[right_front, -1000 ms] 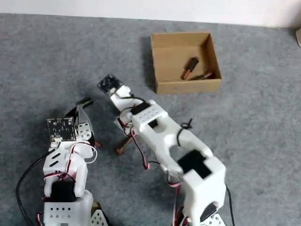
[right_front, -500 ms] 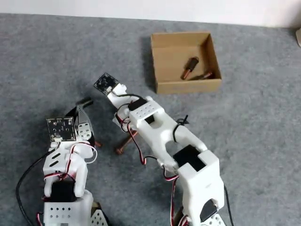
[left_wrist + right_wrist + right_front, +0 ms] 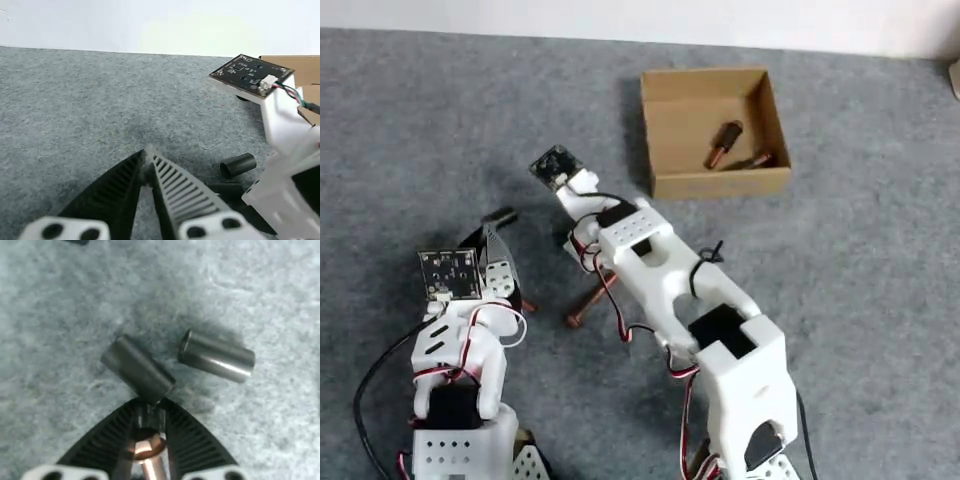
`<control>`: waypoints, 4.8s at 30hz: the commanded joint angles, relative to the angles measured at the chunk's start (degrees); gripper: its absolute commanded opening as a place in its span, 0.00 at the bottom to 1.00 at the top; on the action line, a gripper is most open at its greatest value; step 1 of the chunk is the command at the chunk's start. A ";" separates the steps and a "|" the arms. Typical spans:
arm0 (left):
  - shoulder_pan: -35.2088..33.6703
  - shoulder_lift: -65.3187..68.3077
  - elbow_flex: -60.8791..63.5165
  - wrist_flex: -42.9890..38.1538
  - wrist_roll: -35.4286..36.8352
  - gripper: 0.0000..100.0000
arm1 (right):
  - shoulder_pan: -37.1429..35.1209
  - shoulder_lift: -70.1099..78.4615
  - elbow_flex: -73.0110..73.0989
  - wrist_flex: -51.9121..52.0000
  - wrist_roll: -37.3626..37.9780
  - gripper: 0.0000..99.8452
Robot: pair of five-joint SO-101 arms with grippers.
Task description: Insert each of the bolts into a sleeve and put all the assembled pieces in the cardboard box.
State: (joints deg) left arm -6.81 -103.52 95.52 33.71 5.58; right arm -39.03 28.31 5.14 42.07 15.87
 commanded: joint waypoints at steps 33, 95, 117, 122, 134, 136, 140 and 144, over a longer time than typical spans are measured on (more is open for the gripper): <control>-0.84 -0.57 -0.75 0.18 -0.26 0.01 | 0.13 -16.66 9.45 -2.51 4.04 0.23; -4.79 -0.66 -0.84 -0.18 -0.09 0.01 | 0.22 -7.16 -18.51 16.66 9.76 0.39; -4.79 -0.66 -0.84 -0.18 -0.18 0.01 | -0.84 43.82 -81.71 44.35 18.02 0.41; -4.79 -0.66 -0.84 -0.18 -0.18 0.01 | -0.84 48.92 -87.87 46.55 18.02 0.19; -4.79 -0.66 -0.75 -0.18 -0.18 0.01 | -0.84 51.56 -97.45 54.29 18.11 0.03; -4.79 -0.66 -0.75 -0.18 -0.18 0.01 | -0.13 50.15 -105.10 59.47 18.02 0.00; -4.79 -0.66 -0.75 -0.18 -0.18 0.01 | 2.68 43.21 -107.30 59.03 12.48 0.00; -4.79 -0.66 -0.75 -0.18 -0.18 0.01 | 2.59 38.55 -105.27 59.12 12.04 0.00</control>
State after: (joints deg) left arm -11.21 -103.60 95.52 33.71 5.58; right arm -37.19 73.49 -94.90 100.09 29.05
